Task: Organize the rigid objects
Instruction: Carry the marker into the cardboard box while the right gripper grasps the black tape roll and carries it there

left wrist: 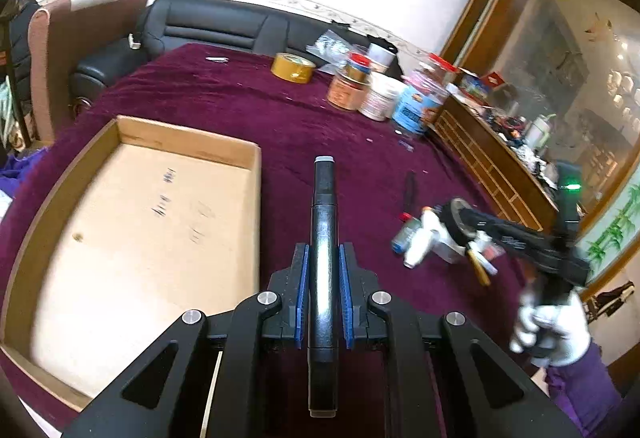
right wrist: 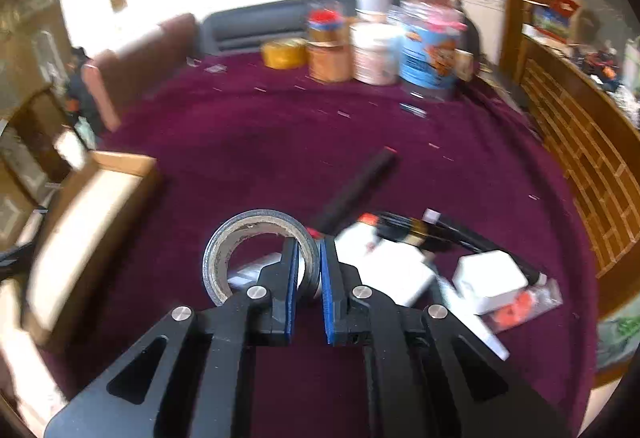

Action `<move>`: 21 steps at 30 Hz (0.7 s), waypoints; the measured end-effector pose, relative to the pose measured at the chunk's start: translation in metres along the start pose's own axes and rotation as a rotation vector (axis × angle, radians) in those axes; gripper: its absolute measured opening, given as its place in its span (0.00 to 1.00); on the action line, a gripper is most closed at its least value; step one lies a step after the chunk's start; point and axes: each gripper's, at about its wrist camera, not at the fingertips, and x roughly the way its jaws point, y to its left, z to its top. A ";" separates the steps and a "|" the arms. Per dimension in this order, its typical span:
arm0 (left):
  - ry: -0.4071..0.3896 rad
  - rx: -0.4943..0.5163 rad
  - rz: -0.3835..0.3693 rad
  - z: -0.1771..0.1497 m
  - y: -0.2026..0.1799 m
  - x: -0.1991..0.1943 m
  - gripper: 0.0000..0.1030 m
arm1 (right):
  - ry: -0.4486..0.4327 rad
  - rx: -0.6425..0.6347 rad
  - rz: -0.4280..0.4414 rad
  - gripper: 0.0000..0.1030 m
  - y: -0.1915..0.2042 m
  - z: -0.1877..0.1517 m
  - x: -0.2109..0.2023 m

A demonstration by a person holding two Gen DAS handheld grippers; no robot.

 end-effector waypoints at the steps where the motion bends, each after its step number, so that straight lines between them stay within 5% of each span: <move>1: 0.005 0.001 0.015 0.005 0.005 0.003 0.11 | 0.004 -0.004 0.044 0.08 0.012 0.007 0.001; 5: 0.027 -0.019 0.080 0.027 0.036 0.020 0.11 | 0.052 -0.028 0.194 0.08 0.069 0.029 0.024; 10: 0.099 -0.130 0.098 0.048 0.087 0.058 0.11 | 0.111 -0.093 0.244 0.08 0.138 0.045 0.070; 21: 0.154 -0.276 0.118 0.050 0.144 0.095 0.11 | 0.218 -0.161 0.182 0.09 0.190 0.047 0.132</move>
